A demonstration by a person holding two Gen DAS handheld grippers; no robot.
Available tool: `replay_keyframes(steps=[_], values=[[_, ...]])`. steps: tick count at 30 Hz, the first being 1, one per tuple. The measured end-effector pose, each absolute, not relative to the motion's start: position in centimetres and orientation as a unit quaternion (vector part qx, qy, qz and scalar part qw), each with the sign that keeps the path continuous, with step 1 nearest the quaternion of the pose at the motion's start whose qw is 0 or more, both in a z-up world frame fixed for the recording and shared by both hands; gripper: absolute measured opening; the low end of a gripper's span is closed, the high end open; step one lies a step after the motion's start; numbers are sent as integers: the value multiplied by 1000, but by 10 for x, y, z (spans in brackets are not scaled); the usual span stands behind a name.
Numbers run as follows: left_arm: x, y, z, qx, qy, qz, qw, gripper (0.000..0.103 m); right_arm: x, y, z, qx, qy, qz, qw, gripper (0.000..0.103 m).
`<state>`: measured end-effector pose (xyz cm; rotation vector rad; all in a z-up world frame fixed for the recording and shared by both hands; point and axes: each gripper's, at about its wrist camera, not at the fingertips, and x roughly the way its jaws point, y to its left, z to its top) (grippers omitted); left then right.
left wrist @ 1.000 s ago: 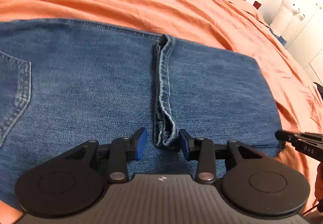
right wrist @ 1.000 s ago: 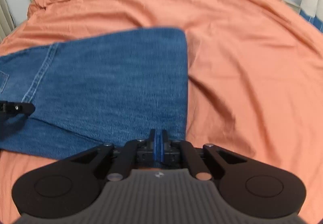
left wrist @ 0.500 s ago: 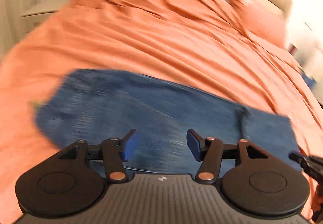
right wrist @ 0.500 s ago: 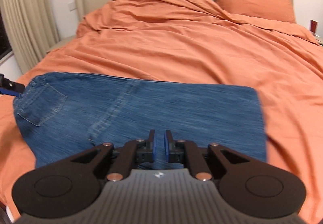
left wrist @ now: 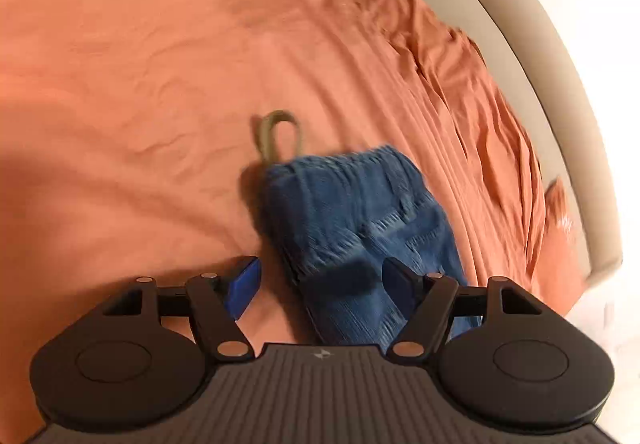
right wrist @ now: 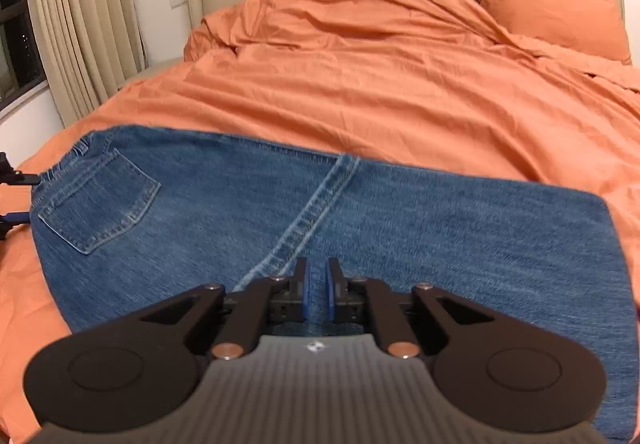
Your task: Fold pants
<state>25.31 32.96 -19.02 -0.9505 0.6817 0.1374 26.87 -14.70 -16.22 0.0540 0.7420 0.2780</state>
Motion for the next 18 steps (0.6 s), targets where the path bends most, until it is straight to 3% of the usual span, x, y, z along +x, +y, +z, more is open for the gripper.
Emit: replay_keyframes(steps=[9, 16, 18], values=[[286, 329, -200, -417, 315, 64, 850, 77, 282, -152, -185, 30, 401, 142, 904, 4], [290, 322, -178, -401, 326, 91, 851, 35, 284, -160, -183, 53, 406, 150, 900, 4], [290, 309, -154, -377, 315, 92, 866, 32, 280, -166, -176, 67, 403, 152, 900, 6]])
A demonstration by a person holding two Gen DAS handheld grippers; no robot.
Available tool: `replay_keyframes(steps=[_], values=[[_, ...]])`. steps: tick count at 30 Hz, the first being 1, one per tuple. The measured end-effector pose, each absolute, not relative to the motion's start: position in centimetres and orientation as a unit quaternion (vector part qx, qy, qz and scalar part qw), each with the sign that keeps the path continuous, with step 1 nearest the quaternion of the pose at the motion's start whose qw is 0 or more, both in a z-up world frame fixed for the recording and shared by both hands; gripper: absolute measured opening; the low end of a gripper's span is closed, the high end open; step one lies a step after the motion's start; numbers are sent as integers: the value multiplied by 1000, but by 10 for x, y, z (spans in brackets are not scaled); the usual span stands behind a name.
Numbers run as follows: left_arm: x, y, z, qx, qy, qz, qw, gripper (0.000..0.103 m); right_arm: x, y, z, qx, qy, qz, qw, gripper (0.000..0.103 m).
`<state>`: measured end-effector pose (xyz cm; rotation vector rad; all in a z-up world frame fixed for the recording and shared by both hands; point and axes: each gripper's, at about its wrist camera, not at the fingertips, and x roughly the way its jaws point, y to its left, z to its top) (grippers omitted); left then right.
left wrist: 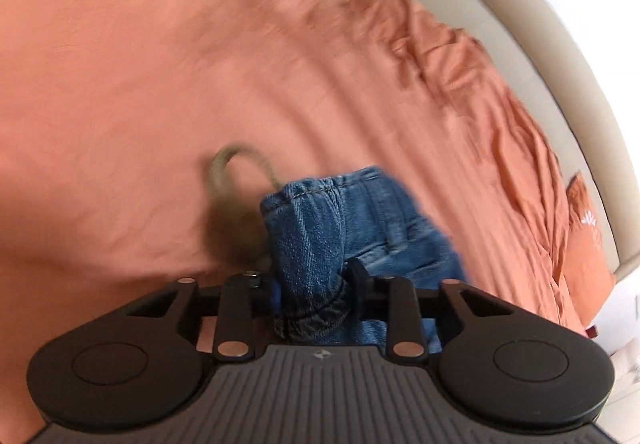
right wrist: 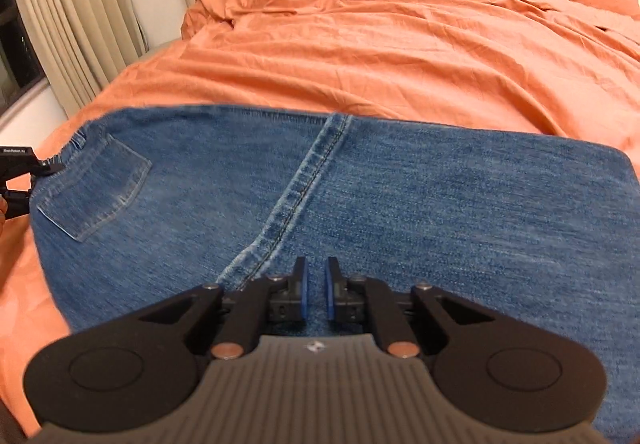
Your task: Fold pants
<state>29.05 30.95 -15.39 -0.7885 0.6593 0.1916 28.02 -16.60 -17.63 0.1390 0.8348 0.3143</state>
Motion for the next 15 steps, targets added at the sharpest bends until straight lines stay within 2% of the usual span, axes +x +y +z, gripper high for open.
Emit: replay_keyframes(steps=[5, 10, 13, 15], values=[[282, 252, -74, -298, 276, 69, 911, 29, 268, -190, -152, 89, 399, 139, 902, 7], [268, 144, -5, -155, 239, 41, 958, 26, 251, -225, -133, 139, 397, 132, 898, 8], [256, 65, 12, -48, 219, 21, 974, 26, 236, -244, -120, 159, 388, 130, 898, 16], [250, 11, 11, 20, 211, 1, 977, 26, 228, -258, -113, 176, 381, 131, 898, 16]])
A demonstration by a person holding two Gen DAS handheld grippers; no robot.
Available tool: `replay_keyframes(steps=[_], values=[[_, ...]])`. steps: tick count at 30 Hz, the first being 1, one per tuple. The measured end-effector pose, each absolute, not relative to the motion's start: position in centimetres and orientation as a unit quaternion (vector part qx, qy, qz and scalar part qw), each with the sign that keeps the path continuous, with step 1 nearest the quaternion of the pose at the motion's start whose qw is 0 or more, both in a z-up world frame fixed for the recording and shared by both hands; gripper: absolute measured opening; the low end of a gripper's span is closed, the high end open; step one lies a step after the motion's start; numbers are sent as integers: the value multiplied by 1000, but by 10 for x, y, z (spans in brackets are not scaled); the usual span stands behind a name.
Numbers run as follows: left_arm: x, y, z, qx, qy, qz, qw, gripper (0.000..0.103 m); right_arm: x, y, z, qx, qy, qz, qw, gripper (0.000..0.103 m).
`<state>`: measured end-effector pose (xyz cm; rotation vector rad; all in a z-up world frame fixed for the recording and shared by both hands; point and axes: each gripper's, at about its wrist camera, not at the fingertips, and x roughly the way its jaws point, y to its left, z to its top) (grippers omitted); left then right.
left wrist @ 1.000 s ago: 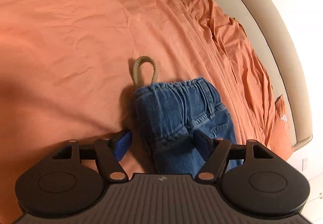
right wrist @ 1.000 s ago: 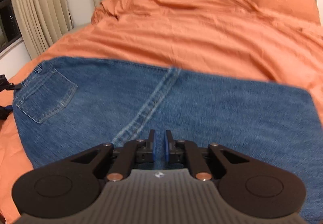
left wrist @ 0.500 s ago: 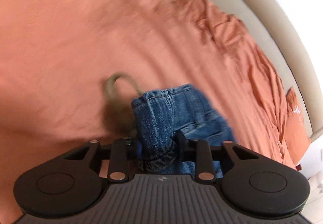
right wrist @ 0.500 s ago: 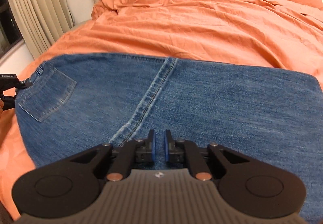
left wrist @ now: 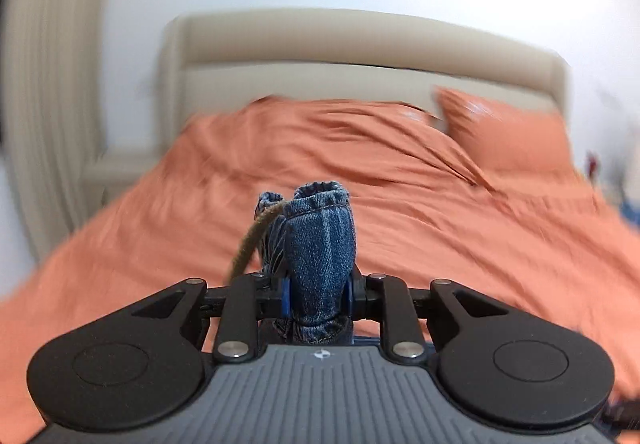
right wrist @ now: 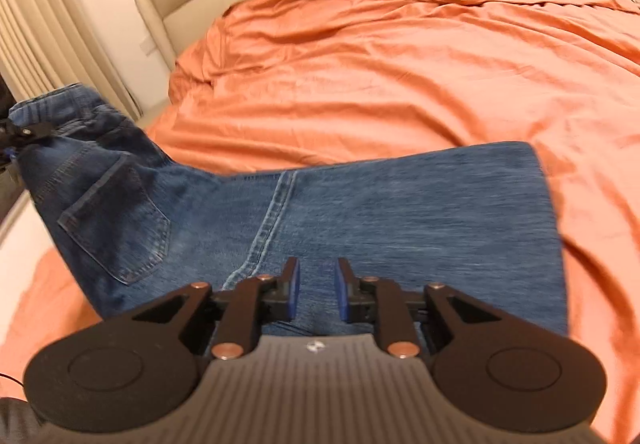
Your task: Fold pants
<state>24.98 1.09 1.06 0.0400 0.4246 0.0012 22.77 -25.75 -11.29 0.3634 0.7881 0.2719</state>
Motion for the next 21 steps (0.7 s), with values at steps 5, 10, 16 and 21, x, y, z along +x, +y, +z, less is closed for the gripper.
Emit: replay_keyframes(steps=[5, 10, 16, 21], values=[[248, -99, -32, 98, 230, -54, 967, 26, 217, -292, -104, 210, 370, 121, 897, 16], [245, -161, -103, 119, 330, -109, 930, 26, 216, -320, -114, 248, 375, 99, 888, 16], [257, -153, -129, 38, 436, -144, 887, 47, 221, -331, -130, 277, 396, 106, 869, 19], [267, -131, -115, -45, 469, -230, 852, 74, 228, -329, -134, 285, 397, 113, 865, 22]])
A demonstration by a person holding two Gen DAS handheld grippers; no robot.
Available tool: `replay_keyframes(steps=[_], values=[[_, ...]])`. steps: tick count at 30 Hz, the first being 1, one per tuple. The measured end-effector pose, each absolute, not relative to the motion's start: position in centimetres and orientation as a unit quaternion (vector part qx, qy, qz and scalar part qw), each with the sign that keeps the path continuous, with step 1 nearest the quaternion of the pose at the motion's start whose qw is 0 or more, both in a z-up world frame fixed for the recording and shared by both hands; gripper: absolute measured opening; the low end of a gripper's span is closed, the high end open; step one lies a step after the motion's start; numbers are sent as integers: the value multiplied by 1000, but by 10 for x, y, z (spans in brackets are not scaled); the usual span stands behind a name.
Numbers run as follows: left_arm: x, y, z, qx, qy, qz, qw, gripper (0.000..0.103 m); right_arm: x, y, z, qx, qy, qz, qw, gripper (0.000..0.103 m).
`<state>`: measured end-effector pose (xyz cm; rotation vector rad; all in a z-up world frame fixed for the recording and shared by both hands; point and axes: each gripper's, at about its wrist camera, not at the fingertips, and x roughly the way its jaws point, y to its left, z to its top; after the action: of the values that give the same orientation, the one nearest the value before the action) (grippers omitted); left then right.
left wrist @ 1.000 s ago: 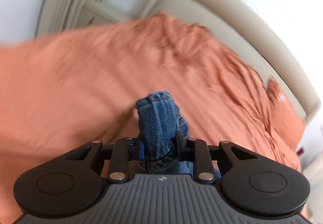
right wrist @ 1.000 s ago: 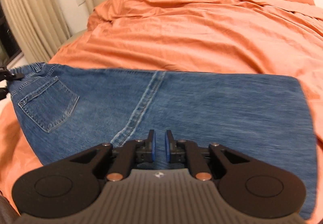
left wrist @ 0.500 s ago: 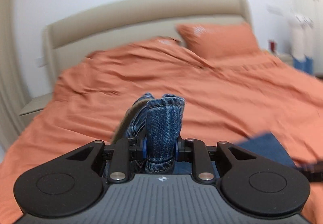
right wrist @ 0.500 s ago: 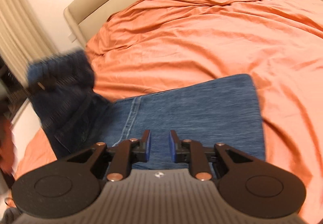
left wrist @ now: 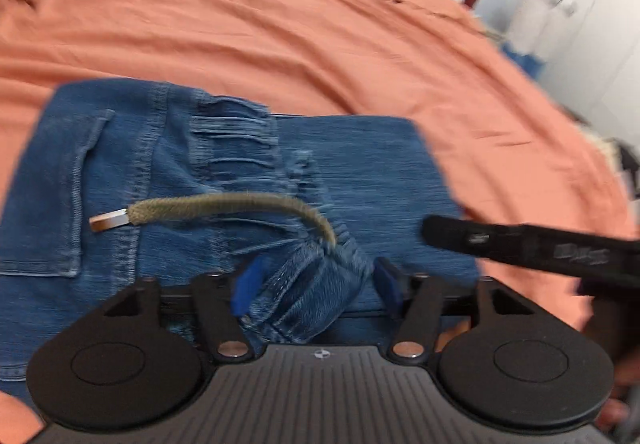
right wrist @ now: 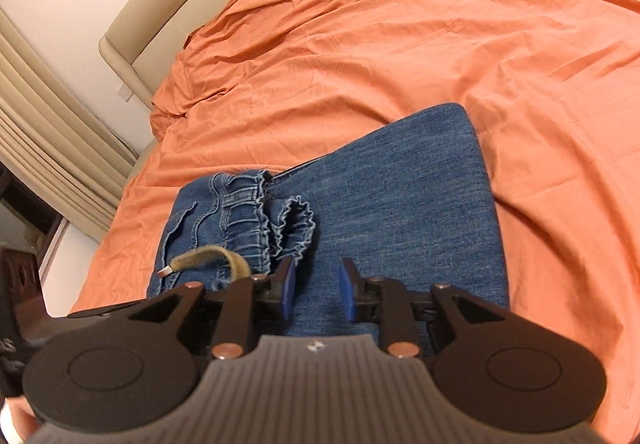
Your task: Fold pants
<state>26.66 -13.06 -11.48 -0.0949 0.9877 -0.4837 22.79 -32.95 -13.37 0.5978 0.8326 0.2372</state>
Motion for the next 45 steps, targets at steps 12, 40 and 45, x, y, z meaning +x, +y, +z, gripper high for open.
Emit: replay_keyframes(steps=[12, 40, 45], values=[[277, -20, -88, -69, 347, -143, 924, 75, 262, -305, -134, 331, 355, 171, 857, 33], [297, 53, -106, -141, 337, -120, 923, 64, 291, -270, -110, 392, 343, 250, 816, 5], [305, 51, -124, -129, 372, -118, 912, 60, 289, -289, -149, 421, 397, 179, 795, 3]])
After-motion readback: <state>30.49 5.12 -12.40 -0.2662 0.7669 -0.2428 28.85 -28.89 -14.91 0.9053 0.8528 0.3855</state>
